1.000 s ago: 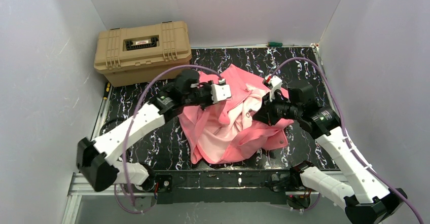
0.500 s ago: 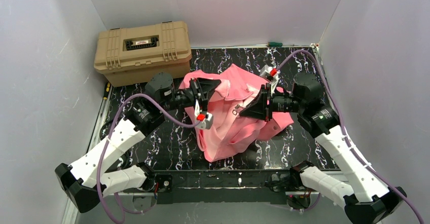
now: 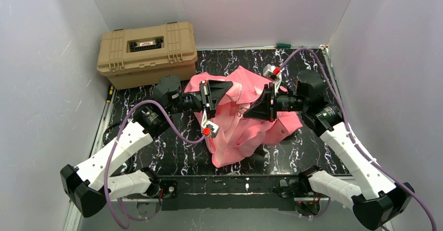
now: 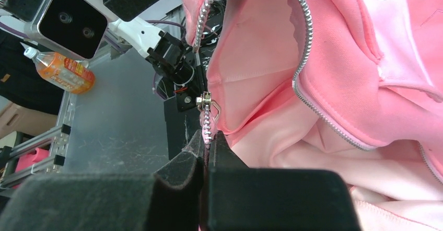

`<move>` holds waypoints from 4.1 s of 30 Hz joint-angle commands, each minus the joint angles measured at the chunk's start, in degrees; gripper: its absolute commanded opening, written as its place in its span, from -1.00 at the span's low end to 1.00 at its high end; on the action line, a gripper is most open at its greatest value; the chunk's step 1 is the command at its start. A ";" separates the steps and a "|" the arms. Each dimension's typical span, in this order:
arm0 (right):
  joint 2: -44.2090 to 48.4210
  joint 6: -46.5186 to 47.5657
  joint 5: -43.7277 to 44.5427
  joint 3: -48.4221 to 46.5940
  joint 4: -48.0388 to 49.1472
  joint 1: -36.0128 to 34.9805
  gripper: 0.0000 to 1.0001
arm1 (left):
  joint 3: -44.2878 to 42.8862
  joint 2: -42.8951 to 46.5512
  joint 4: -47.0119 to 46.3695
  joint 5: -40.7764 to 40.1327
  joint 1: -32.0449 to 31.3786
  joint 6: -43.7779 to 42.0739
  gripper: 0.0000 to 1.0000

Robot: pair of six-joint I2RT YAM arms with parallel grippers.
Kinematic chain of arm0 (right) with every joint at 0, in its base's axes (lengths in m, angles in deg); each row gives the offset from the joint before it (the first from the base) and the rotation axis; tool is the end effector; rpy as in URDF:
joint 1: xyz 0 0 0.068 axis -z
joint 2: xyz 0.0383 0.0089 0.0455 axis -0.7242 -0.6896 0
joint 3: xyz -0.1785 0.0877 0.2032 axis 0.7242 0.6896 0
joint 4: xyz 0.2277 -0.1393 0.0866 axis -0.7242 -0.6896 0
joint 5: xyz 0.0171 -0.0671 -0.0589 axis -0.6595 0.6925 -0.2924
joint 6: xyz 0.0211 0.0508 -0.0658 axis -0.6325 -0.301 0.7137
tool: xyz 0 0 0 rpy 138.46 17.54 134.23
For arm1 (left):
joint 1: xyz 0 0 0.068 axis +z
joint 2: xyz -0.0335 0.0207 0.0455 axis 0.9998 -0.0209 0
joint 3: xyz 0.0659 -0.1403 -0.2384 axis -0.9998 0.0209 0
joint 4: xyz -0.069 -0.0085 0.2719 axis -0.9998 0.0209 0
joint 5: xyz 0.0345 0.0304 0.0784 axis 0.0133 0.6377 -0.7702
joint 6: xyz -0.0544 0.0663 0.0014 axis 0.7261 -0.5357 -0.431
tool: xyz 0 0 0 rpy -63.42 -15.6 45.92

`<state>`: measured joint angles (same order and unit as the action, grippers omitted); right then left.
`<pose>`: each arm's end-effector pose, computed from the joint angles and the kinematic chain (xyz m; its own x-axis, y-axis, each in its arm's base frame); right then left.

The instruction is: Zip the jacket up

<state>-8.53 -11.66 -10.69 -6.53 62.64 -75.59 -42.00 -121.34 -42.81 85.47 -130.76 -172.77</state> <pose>0.1835 0.1711 0.3940 -0.3667 -0.0733 -0.9274 -0.9207 0.1718 0.3505 0.1827 -0.2267 0.4235 0.9722 0.1783 0.1519 -0.1570 0.0150 0.9875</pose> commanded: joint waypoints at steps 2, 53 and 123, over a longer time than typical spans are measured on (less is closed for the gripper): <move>-1.22 -0.40 -1.38 -1.04 5.79 -1.00 -0.97 | 0.84 1.06 -5.68 2.72 0.10 -7.79 -1.00; -7.32 5.39 -0.82 -11.40 -14.24 -4.47 -0.97 | 6.17 3.29 -5.61 7.11 0.05 -14.90 -1.00; -9.42 7.78 3.93 -16.06 -23.02 -7.04 -0.97 | 4.17 2.85 0.37 6.98 0.03 -21.38 -1.00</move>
<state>-17.97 -4.01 -5.64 -20.19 38.35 -82.17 -36.14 -119.77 -41.32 90.97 -130.76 -192.88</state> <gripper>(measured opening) 0.057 0.065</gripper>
